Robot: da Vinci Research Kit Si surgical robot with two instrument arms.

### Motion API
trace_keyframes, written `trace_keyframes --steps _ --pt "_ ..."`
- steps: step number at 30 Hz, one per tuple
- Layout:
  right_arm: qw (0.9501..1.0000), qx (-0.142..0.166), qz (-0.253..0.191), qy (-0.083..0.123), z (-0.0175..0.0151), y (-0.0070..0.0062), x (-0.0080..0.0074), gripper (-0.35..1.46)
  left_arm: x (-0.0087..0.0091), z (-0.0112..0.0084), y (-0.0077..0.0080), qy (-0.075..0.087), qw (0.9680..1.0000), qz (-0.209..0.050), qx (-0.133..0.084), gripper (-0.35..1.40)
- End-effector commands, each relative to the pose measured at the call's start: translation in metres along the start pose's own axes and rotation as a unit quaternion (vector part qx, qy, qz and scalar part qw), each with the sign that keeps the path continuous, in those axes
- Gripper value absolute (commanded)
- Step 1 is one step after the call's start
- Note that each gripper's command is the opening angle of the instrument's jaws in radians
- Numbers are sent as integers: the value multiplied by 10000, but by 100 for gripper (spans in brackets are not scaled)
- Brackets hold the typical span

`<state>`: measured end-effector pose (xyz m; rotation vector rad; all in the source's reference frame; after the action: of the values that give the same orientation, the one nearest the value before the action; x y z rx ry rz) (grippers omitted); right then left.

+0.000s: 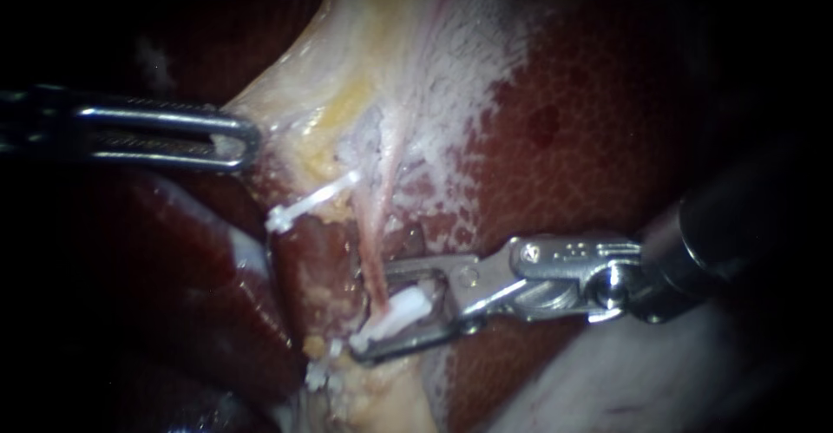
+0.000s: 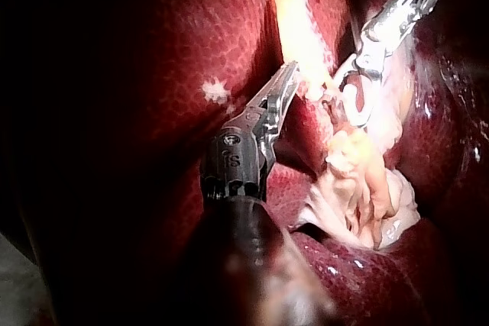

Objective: Going back second clip right tube

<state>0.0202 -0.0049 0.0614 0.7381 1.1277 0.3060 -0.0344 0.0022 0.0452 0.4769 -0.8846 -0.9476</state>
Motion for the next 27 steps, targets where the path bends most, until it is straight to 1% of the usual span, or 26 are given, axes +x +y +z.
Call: trace_keyframes --steps 1,4,7,10,19,27 --pt "10000 16 27 -8 0 -1 0 58 1 1 4 -12 10000 -4 -15 -35" --pt "10000 62 51 -7 -1 -5 0 57 2 2 14 -20 10000 -3 -39 -35" --pt "9999 98 108 27 0 -8 1 56 2 2 17 -19 10000 -3 -38 -35" --pt "9998 117 138 83 2 -9 3 56 2 2 15 -22 10000 -7 -45 -35" --pt "9996 183 167 153 8 -8 5 54 1 3 13 -25 10000 -12 -54 -35" --pt "9995 191 194 179 10 -6 5 56 1 4 10 -28 10000 -14 -62 -35"
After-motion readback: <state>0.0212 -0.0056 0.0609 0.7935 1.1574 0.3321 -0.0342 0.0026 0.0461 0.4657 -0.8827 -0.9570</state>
